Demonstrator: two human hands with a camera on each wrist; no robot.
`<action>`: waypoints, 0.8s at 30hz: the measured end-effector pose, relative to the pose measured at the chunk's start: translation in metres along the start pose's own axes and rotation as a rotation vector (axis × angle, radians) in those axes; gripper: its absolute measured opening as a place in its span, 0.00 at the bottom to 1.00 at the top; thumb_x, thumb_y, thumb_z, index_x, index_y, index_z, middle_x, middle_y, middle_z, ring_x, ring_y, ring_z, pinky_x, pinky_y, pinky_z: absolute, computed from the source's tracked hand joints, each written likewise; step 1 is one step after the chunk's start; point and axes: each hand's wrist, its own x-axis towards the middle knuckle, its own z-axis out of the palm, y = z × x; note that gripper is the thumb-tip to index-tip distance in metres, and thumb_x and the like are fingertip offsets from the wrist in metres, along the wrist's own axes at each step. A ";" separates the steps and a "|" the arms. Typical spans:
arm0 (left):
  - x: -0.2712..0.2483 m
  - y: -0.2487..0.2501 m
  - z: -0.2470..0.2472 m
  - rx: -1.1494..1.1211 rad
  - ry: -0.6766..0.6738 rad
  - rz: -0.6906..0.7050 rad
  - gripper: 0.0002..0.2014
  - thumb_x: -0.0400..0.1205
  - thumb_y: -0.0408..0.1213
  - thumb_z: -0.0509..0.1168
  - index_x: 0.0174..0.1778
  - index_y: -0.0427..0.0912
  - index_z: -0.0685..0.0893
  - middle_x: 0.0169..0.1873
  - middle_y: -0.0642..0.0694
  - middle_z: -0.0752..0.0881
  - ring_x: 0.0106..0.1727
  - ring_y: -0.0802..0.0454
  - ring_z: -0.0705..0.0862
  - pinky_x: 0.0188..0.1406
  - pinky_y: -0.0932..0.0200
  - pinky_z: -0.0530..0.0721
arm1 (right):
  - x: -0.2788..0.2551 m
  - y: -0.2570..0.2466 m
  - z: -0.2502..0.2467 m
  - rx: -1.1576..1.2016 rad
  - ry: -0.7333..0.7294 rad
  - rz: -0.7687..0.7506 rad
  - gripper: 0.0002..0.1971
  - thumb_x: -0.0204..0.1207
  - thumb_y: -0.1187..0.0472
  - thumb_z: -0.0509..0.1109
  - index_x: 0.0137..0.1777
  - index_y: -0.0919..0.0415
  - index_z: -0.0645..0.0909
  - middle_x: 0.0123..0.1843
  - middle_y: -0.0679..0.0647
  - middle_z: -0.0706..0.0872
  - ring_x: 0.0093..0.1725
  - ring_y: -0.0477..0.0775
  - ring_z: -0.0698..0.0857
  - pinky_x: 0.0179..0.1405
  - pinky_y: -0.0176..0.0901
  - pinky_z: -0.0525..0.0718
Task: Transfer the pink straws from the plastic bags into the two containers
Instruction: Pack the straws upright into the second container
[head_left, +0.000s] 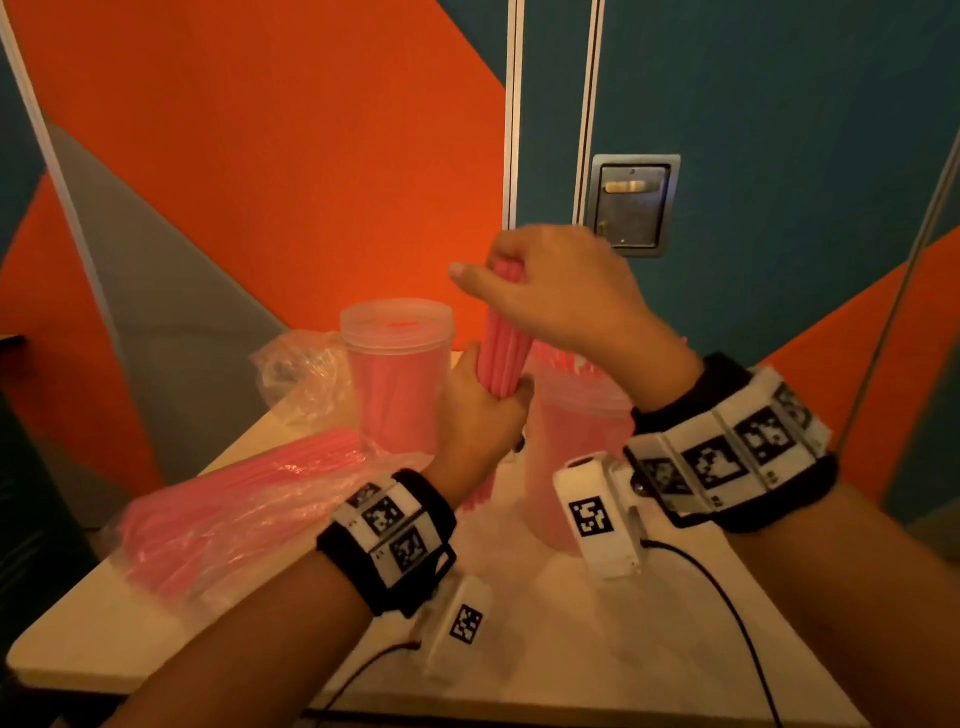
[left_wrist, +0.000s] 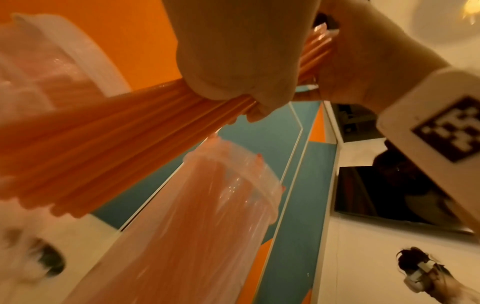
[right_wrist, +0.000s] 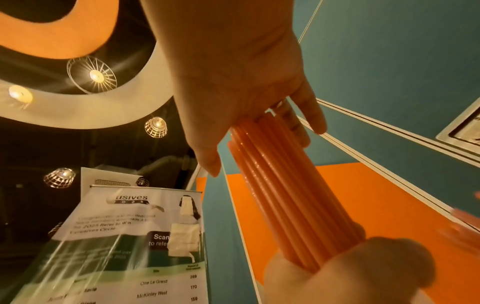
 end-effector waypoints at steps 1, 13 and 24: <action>0.007 0.011 -0.002 0.029 -0.001 0.045 0.08 0.74 0.31 0.69 0.41 0.43 0.76 0.30 0.45 0.81 0.24 0.58 0.80 0.22 0.60 0.77 | 0.003 0.001 -0.008 -0.012 0.025 -0.011 0.25 0.73 0.32 0.58 0.34 0.54 0.75 0.32 0.48 0.76 0.40 0.54 0.77 0.31 0.42 0.68; 0.059 0.091 0.035 0.118 -0.022 0.292 0.16 0.70 0.34 0.71 0.51 0.39 0.77 0.37 0.46 0.80 0.42 0.40 0.82 0.35 0.54 0.76 | 0.053 0.029 -0.071 -0.119 0.380 0.023 0.15 0.70 0.53 0.62 0.50 0.60 0.83 0.50 0.59 0.85 0.50 0.59 0.82 0.43 0.40 0.70; 0.075 0.127 0.080 -0.097 -0.038 0.421 0.16 0.70 0.34 0.73 0.49 0.38 0.77 0.37 0.45 0.81 0.35 0.48 0.79 0.31 0.60 0.74 | 0.045 0.056 -0.111 -0.223 0.593 -0.038 0.14 0.71 0.55 0.62 0.49 0.62 0.83 0.48 0.60 0.84 0.44 0.52 0.78 0.39 0.30 0.60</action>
